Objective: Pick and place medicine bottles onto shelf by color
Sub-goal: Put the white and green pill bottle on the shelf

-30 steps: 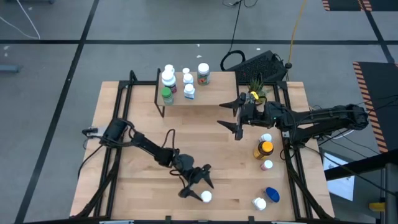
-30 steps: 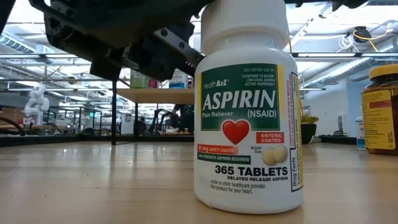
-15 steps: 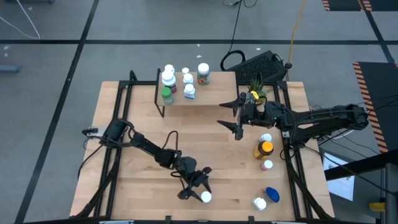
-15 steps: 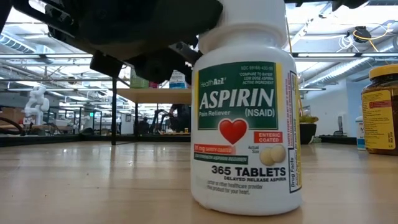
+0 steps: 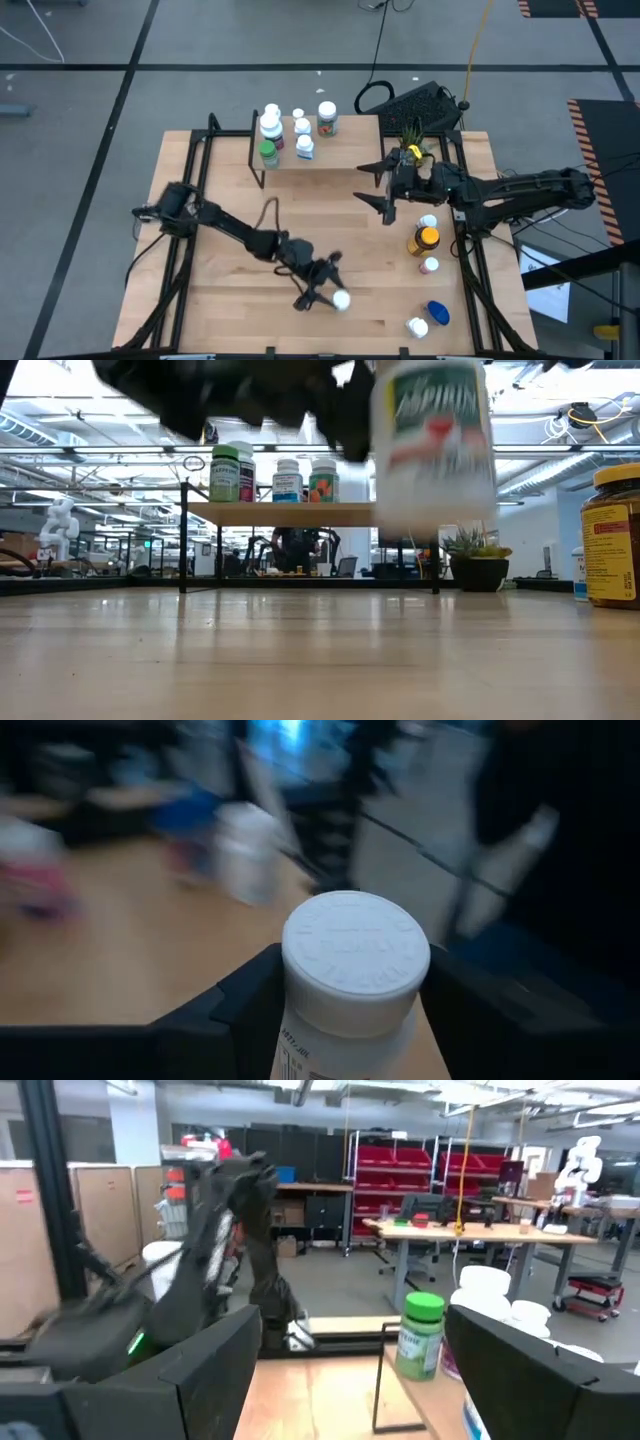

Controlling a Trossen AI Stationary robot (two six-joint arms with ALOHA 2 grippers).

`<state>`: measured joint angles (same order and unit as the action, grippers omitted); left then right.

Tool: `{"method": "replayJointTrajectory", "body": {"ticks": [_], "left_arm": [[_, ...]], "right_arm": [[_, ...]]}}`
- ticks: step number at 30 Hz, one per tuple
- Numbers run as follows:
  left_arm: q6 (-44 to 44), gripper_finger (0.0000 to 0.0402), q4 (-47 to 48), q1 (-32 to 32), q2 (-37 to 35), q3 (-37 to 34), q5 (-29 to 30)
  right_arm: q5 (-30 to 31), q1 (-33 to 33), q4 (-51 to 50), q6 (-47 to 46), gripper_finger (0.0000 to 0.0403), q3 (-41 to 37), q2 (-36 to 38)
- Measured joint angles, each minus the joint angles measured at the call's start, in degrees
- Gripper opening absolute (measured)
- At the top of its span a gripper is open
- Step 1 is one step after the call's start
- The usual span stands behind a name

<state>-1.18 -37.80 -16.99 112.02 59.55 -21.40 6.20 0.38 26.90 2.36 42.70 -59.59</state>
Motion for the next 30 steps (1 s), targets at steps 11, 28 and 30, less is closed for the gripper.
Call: {"method": "replayJointTrajectory", "body": {"ticks": [11, 28, 30], "left_arm": [[-7.2, 0.0204, 22.7, 9.1, -22.6, 0.0, 30.0], [-8.6, 0.0214, 33.1, 34.9, -21.7, 10.1, 29.4], [-8.6, 0.0220, 33.1, 35.7, -21.1, 10.3, 29.3]], "right_arm": [[7.4, -4.2, -11.8, 2.9, 0.0313, 0.0, 11.7], [7.5, -4.6, -8.7, 9.7, 0.0313, 0.0, 11.1], [7.5, -4.6, -8.5, 10.6, 0.0313, 0.0, 11.1]]}}
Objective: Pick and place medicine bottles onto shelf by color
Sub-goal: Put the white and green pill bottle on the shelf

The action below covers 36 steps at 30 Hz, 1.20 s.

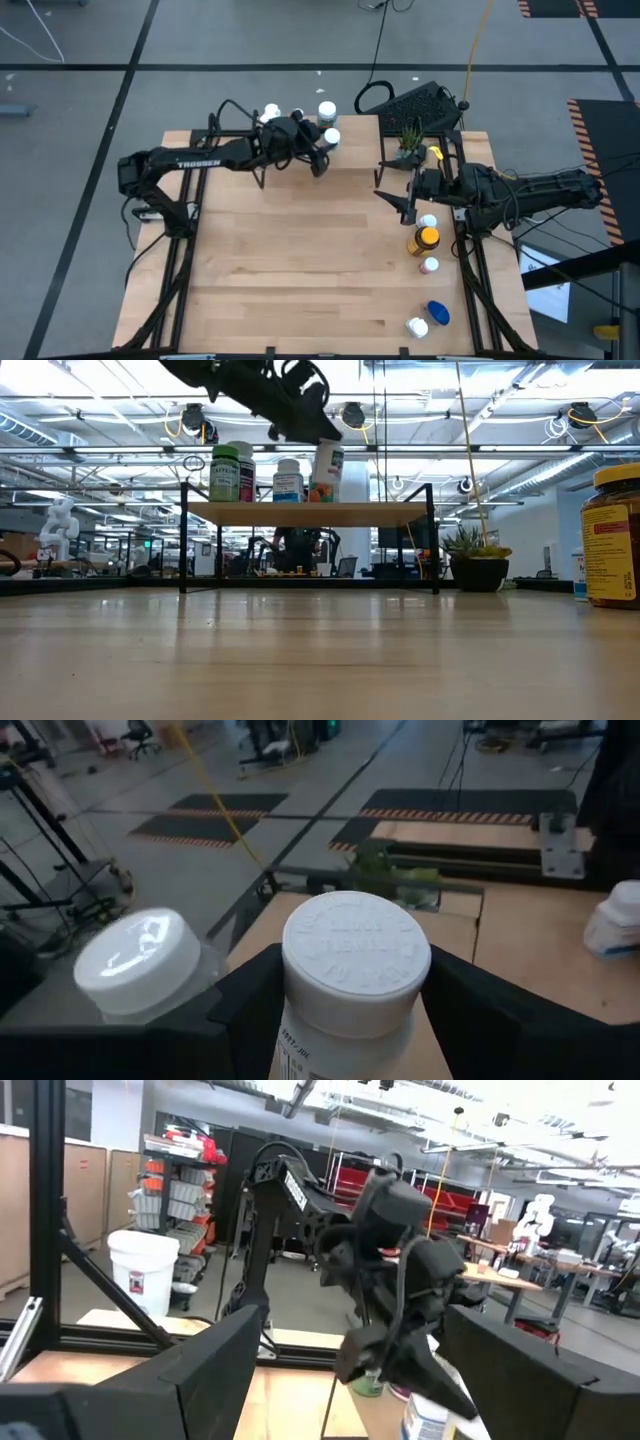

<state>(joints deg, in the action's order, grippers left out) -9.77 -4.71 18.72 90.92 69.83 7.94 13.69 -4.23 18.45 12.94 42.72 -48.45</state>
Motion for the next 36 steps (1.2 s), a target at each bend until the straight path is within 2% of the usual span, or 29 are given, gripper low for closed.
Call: {"method": "replayJointTrajectory", "body": {"ticks": [10, 28, 36], "left_arm": [[0.9, 0.0216, 0.0, 1.6, 3.8, 0.0, -0.4], [0.9, 0.0285, 0.0, 3.3, 4.3, 0.0, 0.5], [-1.7, 0.0314, -0.2, 3.3, 4.3, 0.0, 0.7]], "right_arm": [[0.0, 0.0, 0.6, 1.5, 0.0313, 0.0, 0.0], [-0.1, 0.0, 0.6, 1.7, 0.0313, 0.0, 0.0], [-0.2, 0.0, 0.4, 1.7, 0.0313, 0.0, 0.0]]}}
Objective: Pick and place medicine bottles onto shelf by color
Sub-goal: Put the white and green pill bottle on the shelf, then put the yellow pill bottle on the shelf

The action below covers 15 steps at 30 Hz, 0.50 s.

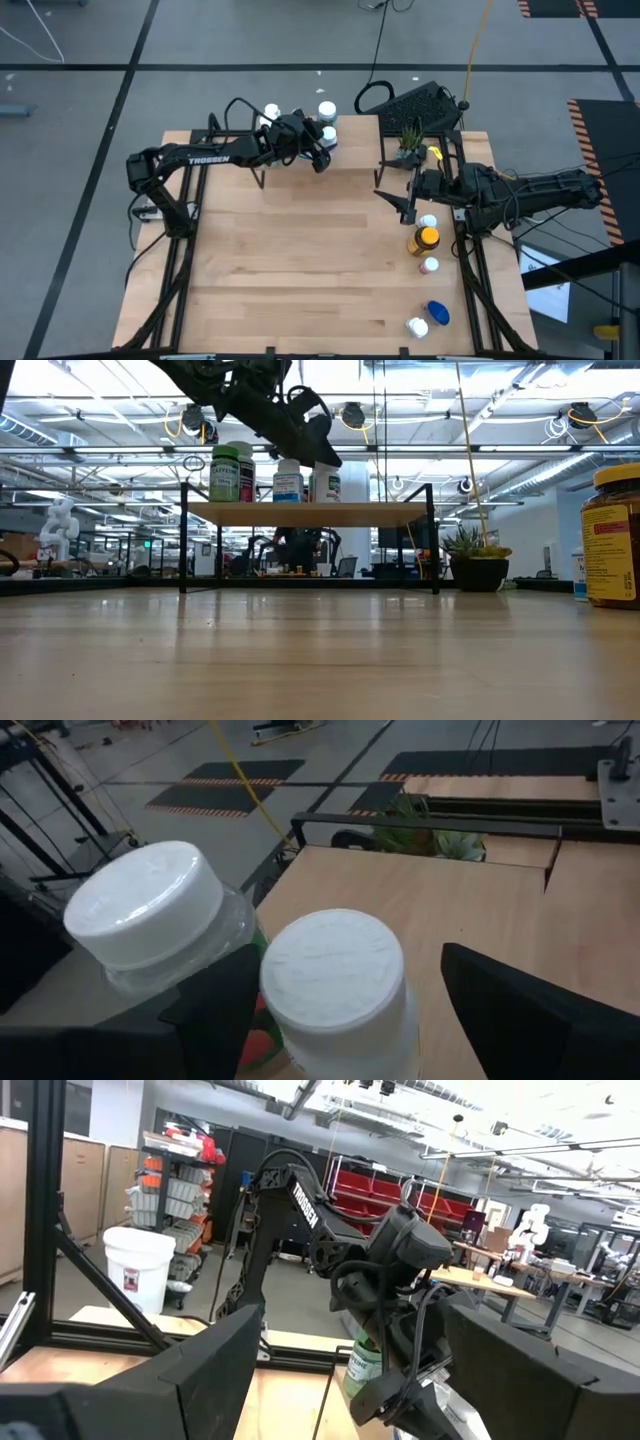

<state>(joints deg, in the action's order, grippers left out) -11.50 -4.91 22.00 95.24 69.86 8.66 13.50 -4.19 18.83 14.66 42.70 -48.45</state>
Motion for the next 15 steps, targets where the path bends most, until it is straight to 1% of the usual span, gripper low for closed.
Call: {"method": "replayJointTrajectory", "body": {"ticks": [8, 10, 12, 15], "left_arm": [[0.0, 0.0326, 0.3, 0.0, -2.2, 0.0, 0.6], [0.9, 0.0326, 2.0, -0.2, -3.6, -0.1, 0.7], [2.1, 0.0326, 2.1, -1.0, -5.2, 0.0, 0.9], [3.0, 0.0326, 4.7, -3.5, -7.9, 0.0, 0.9]], "right_arm": [[0.0, 0.0, -0.9, 1.1, 0.0313, 0.0, 0.0], [0.0, 0.0, -1.3, 1.1, 0.0313, 0.0, 0.0], [0.0, 0.0, -1.9, 1.8, 0.0313, 0.0, 0.0], [0.0, 0.0, -4.4, 4.9, 0.0313, 0.0, 0.0]]}}
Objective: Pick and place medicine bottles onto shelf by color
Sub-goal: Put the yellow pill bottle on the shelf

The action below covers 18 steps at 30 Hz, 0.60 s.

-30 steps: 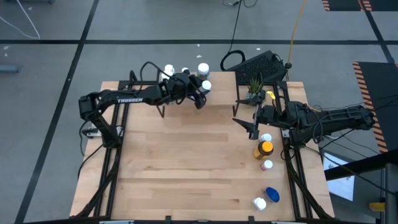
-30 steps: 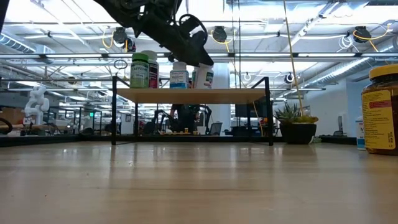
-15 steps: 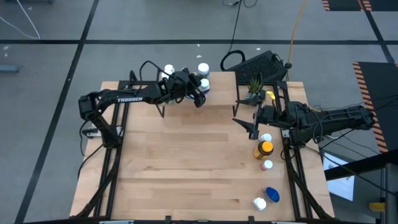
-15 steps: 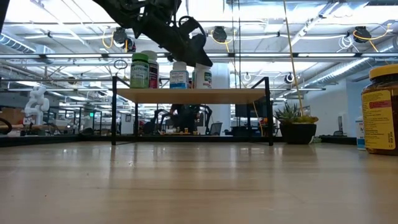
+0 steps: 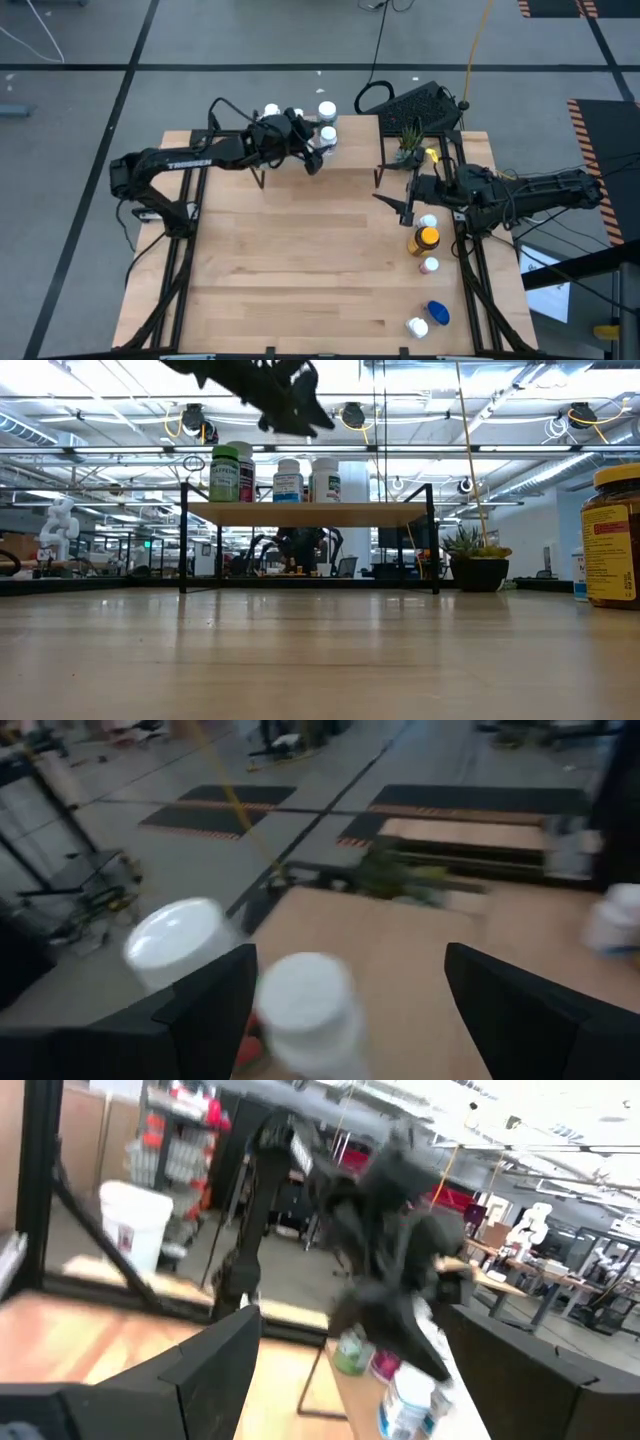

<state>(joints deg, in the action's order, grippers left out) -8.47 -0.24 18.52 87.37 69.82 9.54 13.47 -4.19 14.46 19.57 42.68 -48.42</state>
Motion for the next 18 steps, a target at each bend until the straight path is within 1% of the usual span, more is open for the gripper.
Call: {"method": "replayJointTrajectory", "body": {"ticks": [4, 6, 9, 12, 14, 17, 18], "left_arm": [[0.7, 0.0326, 5.7, -6.6, -1.3, 0.0, 0.0], [3.2, 0.0326, 6.9, -10.6, 0.5, 0.0, 0.0], [7.3, 0.0326, 5.0, -15.8, 4.2, -0.1, 0.0], [7.8, 0.0326, -4.2, -20.1, 9.6, -0.1, 0.0], [7.3, 0.0326, -12.3, -22.1, 14.0, -0.1, -0.3], [6.4, 0.0326, -24.8, -23.3, 20.3, 0.0, -0.7], [5.3, 0.0326, -28.4, -23.3, 22.3, 0.5, -1.9]], "right_arm": [[0.0, -0.2, -1.5, 0.3, 0.0313, 0.0, 0.0], [-0.3, -0.2, -1.5, -0.7, 0.0313, 0.0, 0.0], [-0.3, -0.4, -1.1, -1.0, 0.0313, 0.0, -0.1], [-0.5, -1.5, 0.2, -1.5, 0.0313, 0.0, -0.6], [-1.7, -2.4, 1.4, -3.6, 0.0313, 0.0, -0.9], [-3.0, -4.4, 2.1, -5.7, 0.0313, 0.0, -0.7], [-3.3, -5.2, 1.9, -5.9, 0.0313, 0.0, -0.3]]}}
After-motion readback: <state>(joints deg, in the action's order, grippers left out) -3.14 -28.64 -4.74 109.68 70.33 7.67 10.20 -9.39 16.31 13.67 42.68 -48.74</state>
